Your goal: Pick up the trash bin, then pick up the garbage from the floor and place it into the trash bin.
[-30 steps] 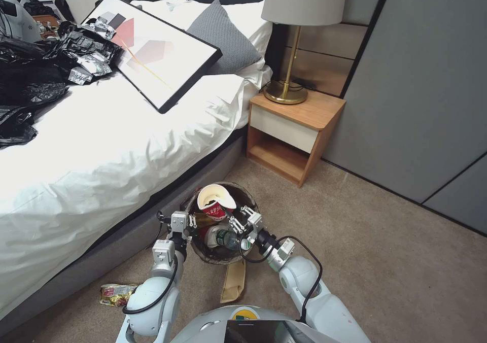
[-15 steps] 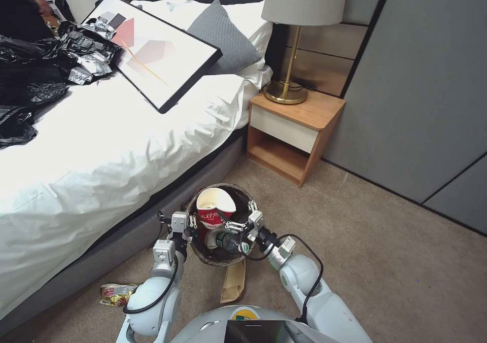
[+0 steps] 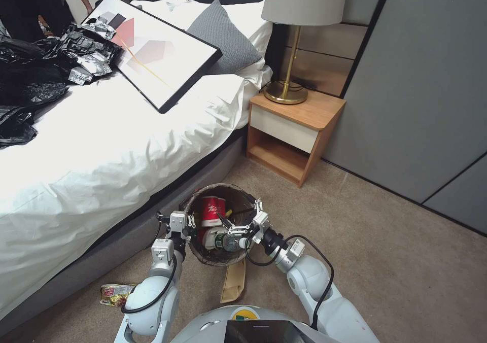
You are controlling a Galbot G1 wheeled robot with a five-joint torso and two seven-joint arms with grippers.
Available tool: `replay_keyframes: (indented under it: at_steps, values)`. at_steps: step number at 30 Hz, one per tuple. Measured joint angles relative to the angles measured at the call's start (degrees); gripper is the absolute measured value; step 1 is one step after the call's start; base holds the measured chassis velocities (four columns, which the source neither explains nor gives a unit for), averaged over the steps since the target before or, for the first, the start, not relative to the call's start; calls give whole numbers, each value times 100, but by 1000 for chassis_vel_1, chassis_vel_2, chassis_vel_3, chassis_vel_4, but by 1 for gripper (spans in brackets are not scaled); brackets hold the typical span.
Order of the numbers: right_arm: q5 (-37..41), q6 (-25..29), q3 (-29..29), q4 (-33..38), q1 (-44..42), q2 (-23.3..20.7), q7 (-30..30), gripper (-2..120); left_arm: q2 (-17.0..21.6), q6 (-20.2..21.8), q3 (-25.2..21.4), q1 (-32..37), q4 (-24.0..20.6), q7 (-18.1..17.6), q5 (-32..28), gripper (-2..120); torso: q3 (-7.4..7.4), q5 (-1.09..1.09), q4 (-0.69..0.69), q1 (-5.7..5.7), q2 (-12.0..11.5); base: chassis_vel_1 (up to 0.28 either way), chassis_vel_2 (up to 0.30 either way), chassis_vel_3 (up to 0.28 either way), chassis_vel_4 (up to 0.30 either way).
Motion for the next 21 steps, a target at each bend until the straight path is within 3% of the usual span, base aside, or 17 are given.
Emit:
replay_keyframes:
  at_steps: [11, 14, 16, 21]
  values:
    - [71, 159, 468, 568, -264, 4, -4, 100, 0, 12, -55, -15, -6, -1, -37, 3, 0, 0, 1, 0, 0, 0, 0, 0, 0]
    - [-94, 283, 665, 847, -487, 91, 339, 100, 2, 3, -92, -9, 1, -3, -51, 3, 0, 0, 0, 0, 0, 0, 0, 0, 0]
    - [-575, 270, 922, 1239, -877, 225, 1131, 100, 5, -18, -108, 0, 9, -1, -71, 3, 0, 0, 0, 0, 0, 0, 0, 0, 0]
    - [-968, 271, 1292, 1622, -1613, 450, 2184, 100, 5, -111, -125, -3, 25, 10, -103, 3, 0, -1, -1, 0, 0, 0, 0, 0, 0]
